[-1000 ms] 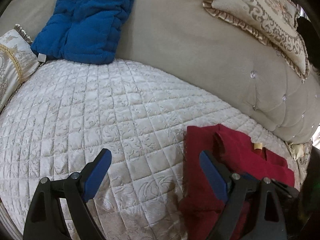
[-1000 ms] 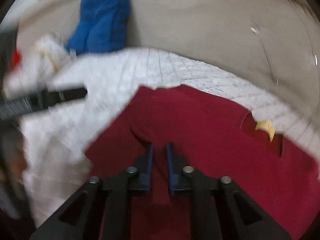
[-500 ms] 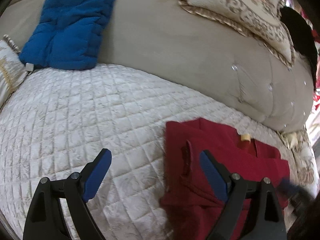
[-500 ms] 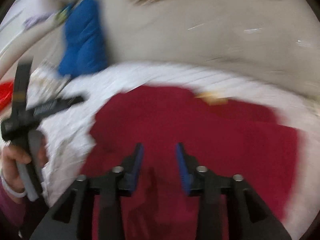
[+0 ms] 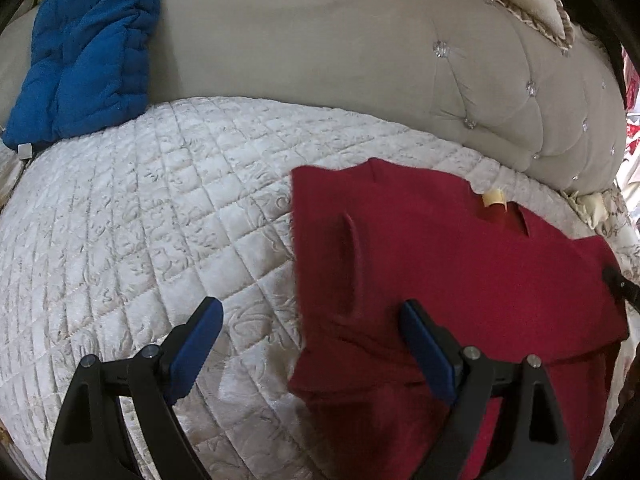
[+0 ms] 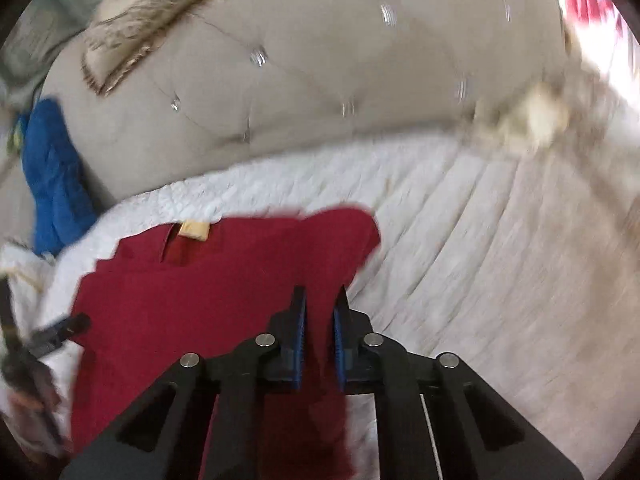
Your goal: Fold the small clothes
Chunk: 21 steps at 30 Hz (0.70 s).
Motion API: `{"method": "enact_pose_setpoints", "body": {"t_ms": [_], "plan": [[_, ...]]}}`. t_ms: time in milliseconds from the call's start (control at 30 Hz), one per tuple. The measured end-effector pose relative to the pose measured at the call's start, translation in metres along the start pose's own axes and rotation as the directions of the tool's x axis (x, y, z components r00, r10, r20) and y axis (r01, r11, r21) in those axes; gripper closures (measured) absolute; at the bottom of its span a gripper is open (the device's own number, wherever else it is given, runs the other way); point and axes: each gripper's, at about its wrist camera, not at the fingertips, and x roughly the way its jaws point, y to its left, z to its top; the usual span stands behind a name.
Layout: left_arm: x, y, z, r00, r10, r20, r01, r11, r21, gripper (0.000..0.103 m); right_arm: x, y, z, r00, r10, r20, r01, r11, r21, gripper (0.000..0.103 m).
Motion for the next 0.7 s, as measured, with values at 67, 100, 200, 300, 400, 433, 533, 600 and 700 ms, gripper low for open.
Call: {"method": "enact_pose_setpoints", "body": {"t_ms": [67,100,200,300,400,433,533,600,700], "plan": [[-0.003,0.001,0.001,1.0,0.001,0.01,-0.001,1.0,-0.002,0.01,0.001,-0.007,0.008,0.998,-0.059,0.004,0.059,0.998,0.004,0.103],[-0.004,0.002,0.002,1.0,0.0,0.012,0.001,1.0,-0.004,0.01,0.009,-0.012,0.008,0.997,-0.081,-0.011,0.081,0.997,0.012,0.103],[-0.004,0.004,0.002,1.0,-0.002,0.003,0.002,1.0,-0.011,0.01,0.026,-0.011,-0.005,0.991,-0.116,-0.066,0.115,0.993,-0.031,0.103],[-0.007,0.008,0.001,1.0,-0.004,0.003,0.004,1.0,-0.023,0.01,0.004,-0.017,-0.005,0.997,-0.066,-0.044,0.067,0.998,0.016,0.101],[-0.009,0.009,0.001,1.0,-0.011,0.001,0.011,0.999,-0.04,0.01,-0.029,-0.019,-0.01,0.998,-0.057,-0.012,0.057,0.997,0.044,0.093],[-0.01,0.009,0.0,1.0,-0.009,0.002,0.009,0.999,-0.04,0.01,-0.038,-0.012,-0.015,0.999,-0.038,-0.005,0.038,0.999,0.019,0.093],[-0.018,0.009,-0.005,1.0,0.012,0.015,-0.011,0.999,-0.035,0.01,-0.032,0.014,-0.038,0.996,-0.002,-0.092,-0.007,0.995,-0.103,0.093],[-0.026,0.01,-0.011,1.0,0.018,0.017,-0.017,0.999,-0.033,0.01,-0.012,0.02,-0.054,0.983,-0.09,-0.159,0.065,0.985,-0.161,0.093],[-0.04,0.01,-0.022,1.0,0.003,0.022,-0.002,1.0,-0.025,0.01,-0.023,0.018,-0.054,0.987,-0.082,-0.137,0.068,0.992,-0.105,0.093]]}}
